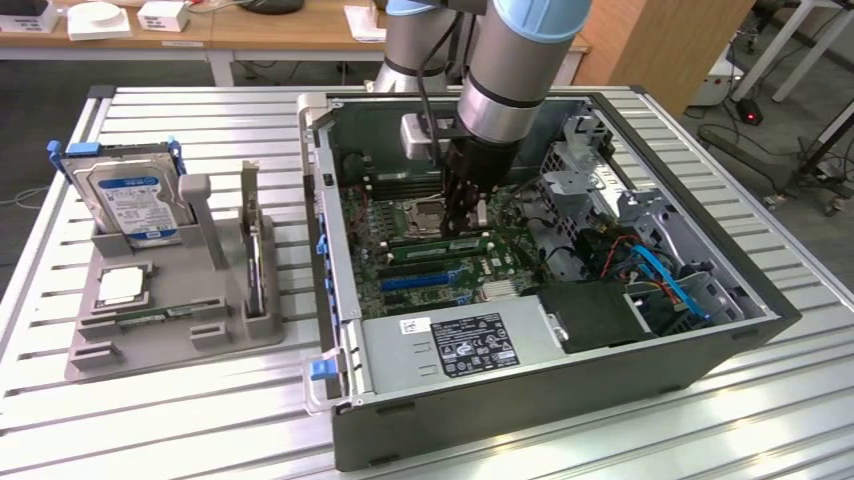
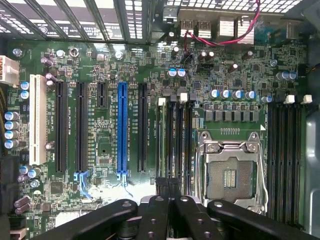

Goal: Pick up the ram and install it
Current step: 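Press down the ram until it locks into place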

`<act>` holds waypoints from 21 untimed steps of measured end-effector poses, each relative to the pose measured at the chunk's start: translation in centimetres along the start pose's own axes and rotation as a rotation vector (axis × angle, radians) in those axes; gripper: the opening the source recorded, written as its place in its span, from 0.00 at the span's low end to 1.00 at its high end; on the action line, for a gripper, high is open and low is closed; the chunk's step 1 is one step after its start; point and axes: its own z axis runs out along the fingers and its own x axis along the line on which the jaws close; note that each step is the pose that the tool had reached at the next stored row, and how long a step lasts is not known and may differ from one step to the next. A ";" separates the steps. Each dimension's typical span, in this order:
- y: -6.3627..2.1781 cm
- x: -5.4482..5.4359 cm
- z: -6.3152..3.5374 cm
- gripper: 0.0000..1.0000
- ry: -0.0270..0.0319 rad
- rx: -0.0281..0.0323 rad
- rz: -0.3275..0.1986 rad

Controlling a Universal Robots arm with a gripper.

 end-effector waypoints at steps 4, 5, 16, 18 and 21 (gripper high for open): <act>-0.01 0.0 0.16 0.09 -0.0004 0.0001 0.000; -0.01 0.0 0.16 0.09 -0.0001 -0.0001 0.000; -0.12 0.0 0.32 0.09 -0.0003 0.0000 0.000; -0.12 0.0 0.32 0.09 -0.0002 -0.0001 0.000; -0.13 0.0 0.45 0.09 -0.0005 0.0001 0.000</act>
